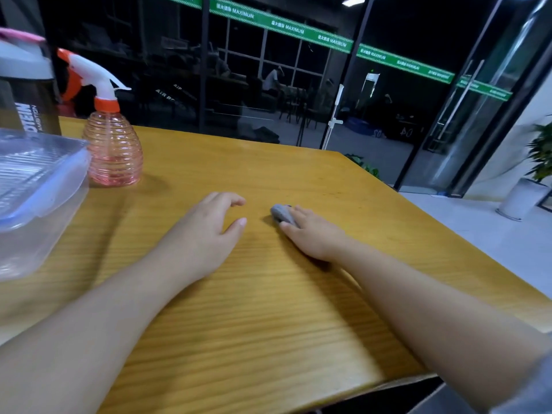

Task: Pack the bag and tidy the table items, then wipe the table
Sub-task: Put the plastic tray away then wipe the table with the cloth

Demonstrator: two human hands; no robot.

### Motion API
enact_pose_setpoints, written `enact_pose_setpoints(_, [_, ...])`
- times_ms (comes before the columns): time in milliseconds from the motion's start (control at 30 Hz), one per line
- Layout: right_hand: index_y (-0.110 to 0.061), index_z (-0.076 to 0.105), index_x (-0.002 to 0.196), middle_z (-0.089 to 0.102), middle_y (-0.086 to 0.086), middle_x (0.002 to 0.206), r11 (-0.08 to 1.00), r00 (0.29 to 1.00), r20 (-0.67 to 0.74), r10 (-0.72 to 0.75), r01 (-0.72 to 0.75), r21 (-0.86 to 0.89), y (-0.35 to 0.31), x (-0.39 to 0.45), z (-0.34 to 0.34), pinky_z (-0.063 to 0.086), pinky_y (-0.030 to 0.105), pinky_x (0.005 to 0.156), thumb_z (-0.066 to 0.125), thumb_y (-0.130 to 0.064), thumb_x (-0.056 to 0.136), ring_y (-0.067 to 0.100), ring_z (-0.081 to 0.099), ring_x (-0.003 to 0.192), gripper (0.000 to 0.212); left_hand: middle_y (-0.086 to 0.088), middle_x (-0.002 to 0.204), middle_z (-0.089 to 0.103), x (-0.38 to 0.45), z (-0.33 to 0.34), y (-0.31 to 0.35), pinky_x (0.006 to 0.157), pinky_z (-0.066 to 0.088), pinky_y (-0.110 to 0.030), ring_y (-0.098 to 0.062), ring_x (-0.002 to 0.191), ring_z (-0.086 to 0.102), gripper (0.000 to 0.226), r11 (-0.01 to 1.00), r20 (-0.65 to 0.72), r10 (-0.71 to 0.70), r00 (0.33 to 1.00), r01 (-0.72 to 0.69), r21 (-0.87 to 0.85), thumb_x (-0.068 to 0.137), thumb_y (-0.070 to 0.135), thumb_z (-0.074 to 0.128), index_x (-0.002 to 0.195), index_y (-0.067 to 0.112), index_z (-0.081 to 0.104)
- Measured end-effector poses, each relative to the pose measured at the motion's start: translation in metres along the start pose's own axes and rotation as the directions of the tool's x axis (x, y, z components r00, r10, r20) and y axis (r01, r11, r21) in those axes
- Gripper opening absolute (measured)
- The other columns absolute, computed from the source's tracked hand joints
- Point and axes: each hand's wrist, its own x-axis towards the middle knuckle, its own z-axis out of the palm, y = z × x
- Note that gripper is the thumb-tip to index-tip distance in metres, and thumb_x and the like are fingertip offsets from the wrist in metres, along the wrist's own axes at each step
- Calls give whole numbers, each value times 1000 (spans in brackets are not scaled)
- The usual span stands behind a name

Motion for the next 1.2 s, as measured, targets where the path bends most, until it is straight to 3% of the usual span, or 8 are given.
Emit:
enact_pose_setpoints(233, [-31,19,149,14,-9,158,938,937,55,-346,348,-16,-38,-47,15,8,27,115,34,-42,100,11,7,146,53,3,126,49,0,-5,0,101,34,-31,-16,121,44,35,999,-79,53,995,-52,15,91,24,50,126,19,49])
enact_pose_setpoints(400, [-36,25,146,18,-14,156,885,882,80,-464,460,68,-17,-80,15,5,22,115,37,-42,99,1,7,143,49,4,132,45,-4,-3,6,98,28,-23,-15,125,39,39,989,-4,103,995,-102,104,93,28,47,130,20,45])
enact_pose_setpoints(533, [-37,28,145,20,-25,152,949,948,83,-307,299,100,30,-92,4,7,17,113,37,-43,98,-10,8,137,48,3,136,42,-8,4,12,102,28,-28,-17,126,36,42,969,114,117,987,-138,205,93,32,47,133,21,42])
enact_pose_setpoints(733, [-33,23,147,22,-20,151,988,996,25,83,-85,128,116,-111,-21,17,21,108,35,-46,98,3,17,141,52,10,136,39,-11,7,22,106,32,-32,-10,128,33,42,915,220,212,952,-273,299,93,35,43,134,26,40])
enact_pose_setpoints(867, [-29,35,143,44,-4,143,930,945,-47,324,-309,200,180,-115,-28,30,28,98,38,-45,98,19,41,130,48,8,134,42,-5,7,32,105,32,-32,-13,126,36,40,909,225,215,950,-279,309,93,34,45,132,25,43])
enact_pose_setpoints(967, [-14,54,113,61,14,116,859,815,-291,501,-425,287,216,-105,-31,38,34,77,36,-33,100,28,54,100,29,12,136,38,-2,12,43,104,29,-27,-9,125,33,41,901,260,219,940,-297,317,94,36,41,134,28,38])
enact_pose_setpoints(1100, [-7,49,111,58,17,110,737,598,-470,649,-340,584,211,-95,-40,33,34,73,32,-31,101,32,52,98,30,13,138,35,4,29,61,106,27,-26,-8,128,30,41,897,276,243,930,-324,302,95,38,40,135,29,35])
enact_pose_setpoints(1200, [-15,47,128,58,11,122,841,721,-502,478,-211,498,165,-88,-32,35,30,78,35,-30,101,29,53,107,33,13,137,36,11,43,75,105,29,-28,-10,127,32,40,906,242,252,937,-316,282,95,37,40,134,29,36])
